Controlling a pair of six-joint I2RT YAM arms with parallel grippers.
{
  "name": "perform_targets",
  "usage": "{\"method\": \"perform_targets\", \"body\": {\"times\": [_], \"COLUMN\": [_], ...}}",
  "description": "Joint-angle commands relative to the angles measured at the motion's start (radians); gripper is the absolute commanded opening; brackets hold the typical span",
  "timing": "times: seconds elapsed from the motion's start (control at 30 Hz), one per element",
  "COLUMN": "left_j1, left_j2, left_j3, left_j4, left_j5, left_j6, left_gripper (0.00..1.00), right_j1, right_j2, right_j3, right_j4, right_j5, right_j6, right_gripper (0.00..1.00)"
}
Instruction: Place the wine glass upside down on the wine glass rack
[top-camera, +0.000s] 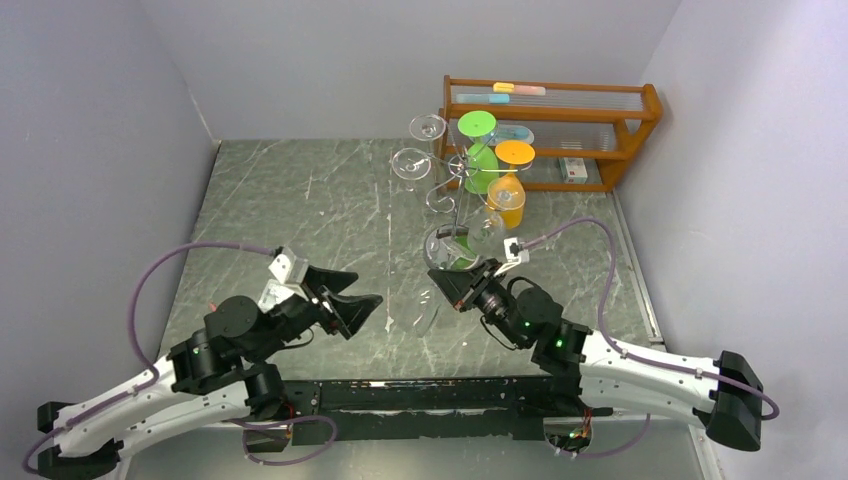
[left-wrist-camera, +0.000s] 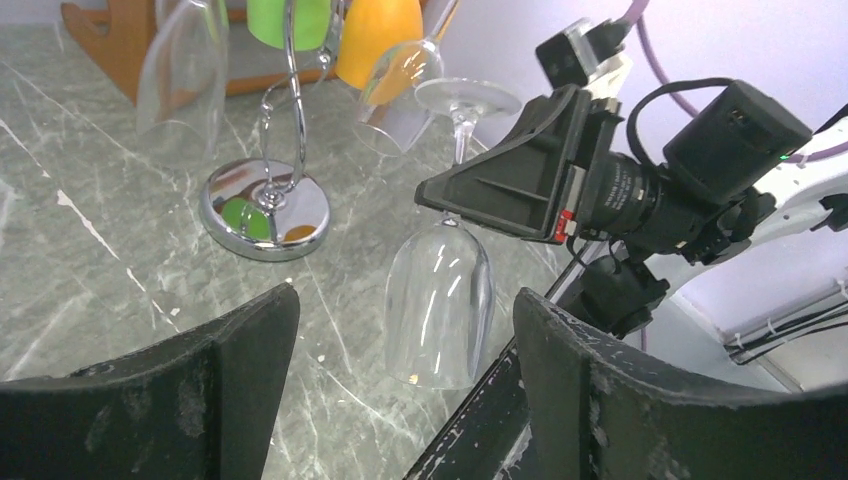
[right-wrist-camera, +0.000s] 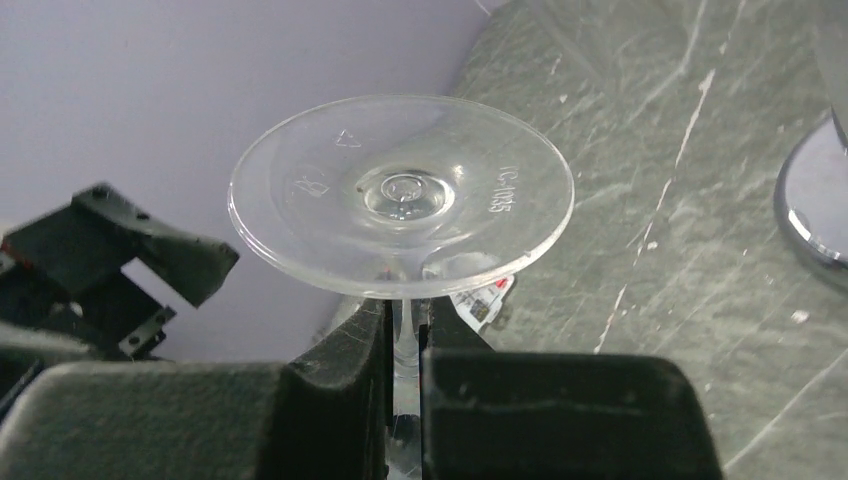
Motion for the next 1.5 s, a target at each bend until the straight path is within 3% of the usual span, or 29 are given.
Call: {"method": "perform_targets", "body": {"times": [0.0,0.07,0.2,0.37,0.53,0.7,0.9,1.47], "left_j1": [-0.002,-0.002,-0.002,-0.002,-0.002,-0.002,-0.002,-0.002], "left_j2": [0.055,0.071,0.085,0.064,0.077,0.104,0.098,0.121], "left_j3": [0.035,0.038,0.066,0.073,0.075,0.088,0.075,0.079], "left_j4": [0.064,0.067,-0.007,-0.043,-0.061,-0.089,-0.08,-0.077], "left_j5": [0.047,0.029,-0.148,-0.291,-0.328,-0.318,-0.317,-0.307], "left_j6": [0.007,-0.004,-0.068,-0.103,-0.124,-0.132,-0.132,-0.119], "left_gripper": [0.81,0.81,0.79,0.8,0.8,0.8,0.8,0.81], "right_j1": [0.005,0.006,0.005,0.003,0.002,-0.01,-0.033,-0.173], "right_j2": [-0.057,-0.07,-0.086,-0.101,-0.04,0.059,0.116,0.249], "right_j3": [-0.026,-0.005,0.057,0.091,0.165,0.223,0.245,0.372], "right_j4": [0.151,0.145,0.067,0.062,0.094,0.117,0.159,-0.027], "right_j5": [-0.11,-0.165,-0.206,-0.12,-0.006,0.175,0.263,0.109], "right_j6": [-0.307,-0.41,-0.567,-0.68,-0.736,-0.75,-0.749,-0.63], "right_gripper": [0.0,0.0,0.0,0.0,0.0,0.0,0.0,0.0]}}
